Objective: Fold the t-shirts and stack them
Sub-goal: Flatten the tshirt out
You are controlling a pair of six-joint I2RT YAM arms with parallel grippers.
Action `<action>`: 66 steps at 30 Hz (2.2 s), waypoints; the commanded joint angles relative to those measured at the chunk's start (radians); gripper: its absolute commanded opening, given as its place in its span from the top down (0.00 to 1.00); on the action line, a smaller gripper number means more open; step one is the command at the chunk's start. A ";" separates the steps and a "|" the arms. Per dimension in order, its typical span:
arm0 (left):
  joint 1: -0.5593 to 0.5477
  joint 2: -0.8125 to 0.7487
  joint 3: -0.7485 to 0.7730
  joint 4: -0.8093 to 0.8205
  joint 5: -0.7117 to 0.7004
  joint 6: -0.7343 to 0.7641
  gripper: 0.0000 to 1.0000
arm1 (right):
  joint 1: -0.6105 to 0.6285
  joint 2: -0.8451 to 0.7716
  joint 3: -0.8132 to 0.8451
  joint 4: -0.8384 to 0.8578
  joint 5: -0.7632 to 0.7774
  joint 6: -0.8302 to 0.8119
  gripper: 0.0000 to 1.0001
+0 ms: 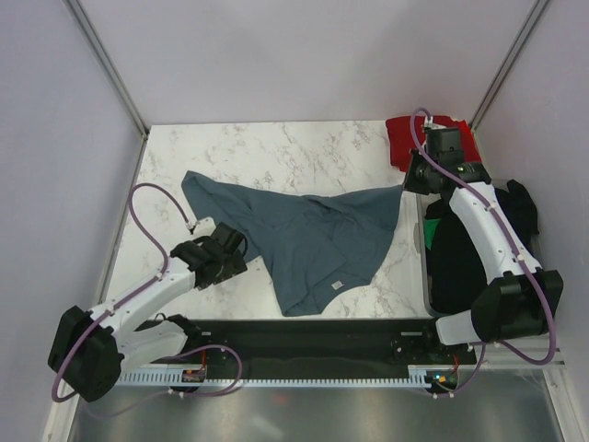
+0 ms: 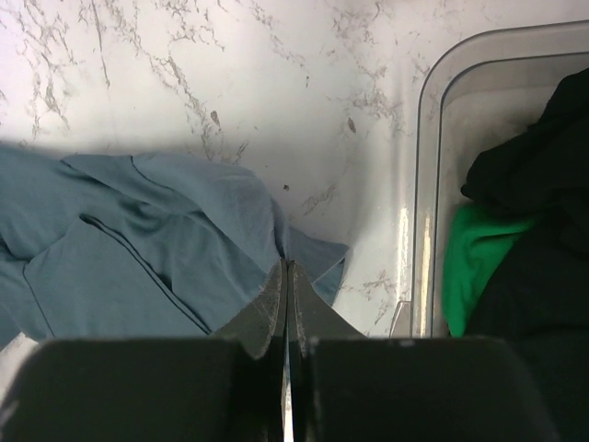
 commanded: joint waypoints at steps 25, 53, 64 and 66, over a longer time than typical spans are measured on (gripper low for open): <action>0.190 0.391 0.136 0.285 0.209 0.238 0.98 | -0.003 -0.059 -0.051 0.058 -0.086 0.013 1.00; 0.191 0.078 1.599 -0.407 -0.171 0.506 0.98 | -0.314 -0.036 0.316 -0.200 -0.135 0.170 1.00; 0.191 -0.002 1.331 -0.331 -0.043 0.500 0.98 | -0.342 -0.090 0.218 -0.011 -0.523 0.184 1.00; 0.191 -0.035 1.284 -0.256 0.039 0.519 0.98 | -0.288 -0.131 0.247 0.019 -0.520 0.185 1.00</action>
